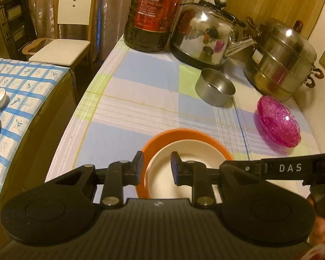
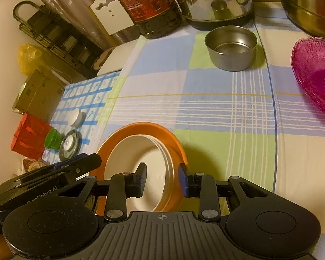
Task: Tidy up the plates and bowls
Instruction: 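Move both tools toward the small steel bowl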
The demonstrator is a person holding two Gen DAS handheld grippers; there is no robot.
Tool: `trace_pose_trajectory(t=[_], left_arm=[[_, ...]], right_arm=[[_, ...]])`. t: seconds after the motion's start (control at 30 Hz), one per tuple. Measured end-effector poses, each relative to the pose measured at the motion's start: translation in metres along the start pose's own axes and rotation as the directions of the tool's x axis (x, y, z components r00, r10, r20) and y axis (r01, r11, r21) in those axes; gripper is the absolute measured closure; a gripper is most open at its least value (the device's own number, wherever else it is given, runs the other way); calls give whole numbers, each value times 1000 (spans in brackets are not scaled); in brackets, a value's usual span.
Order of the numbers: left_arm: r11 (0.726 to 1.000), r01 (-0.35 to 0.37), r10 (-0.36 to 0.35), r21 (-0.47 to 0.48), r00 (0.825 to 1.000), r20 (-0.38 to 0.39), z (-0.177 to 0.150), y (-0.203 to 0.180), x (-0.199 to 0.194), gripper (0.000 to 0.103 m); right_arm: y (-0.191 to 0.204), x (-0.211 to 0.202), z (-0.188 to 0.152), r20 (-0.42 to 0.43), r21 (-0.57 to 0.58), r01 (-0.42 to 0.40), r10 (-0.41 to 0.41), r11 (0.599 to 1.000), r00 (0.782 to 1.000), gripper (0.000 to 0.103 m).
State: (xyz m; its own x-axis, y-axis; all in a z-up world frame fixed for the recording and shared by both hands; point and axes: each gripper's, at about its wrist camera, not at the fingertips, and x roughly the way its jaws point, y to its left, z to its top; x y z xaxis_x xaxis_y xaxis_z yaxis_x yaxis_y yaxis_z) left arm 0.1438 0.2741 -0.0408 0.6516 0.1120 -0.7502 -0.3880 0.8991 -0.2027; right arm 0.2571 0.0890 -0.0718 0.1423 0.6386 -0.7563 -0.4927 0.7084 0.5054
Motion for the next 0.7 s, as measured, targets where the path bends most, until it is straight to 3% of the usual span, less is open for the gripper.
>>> trace_pose_trajectory(t=[0.33,0.7], left_arm=[[999,43,-43,-26,999,26,7,-8,0,76],[997,81,-80,-18,997,22,27,-29,20,73]], right_arm=[[-7,-12,6,48,39,-38,36,999,998,70],[-32,-23,23,99,96,-14,4,995,995,70]])
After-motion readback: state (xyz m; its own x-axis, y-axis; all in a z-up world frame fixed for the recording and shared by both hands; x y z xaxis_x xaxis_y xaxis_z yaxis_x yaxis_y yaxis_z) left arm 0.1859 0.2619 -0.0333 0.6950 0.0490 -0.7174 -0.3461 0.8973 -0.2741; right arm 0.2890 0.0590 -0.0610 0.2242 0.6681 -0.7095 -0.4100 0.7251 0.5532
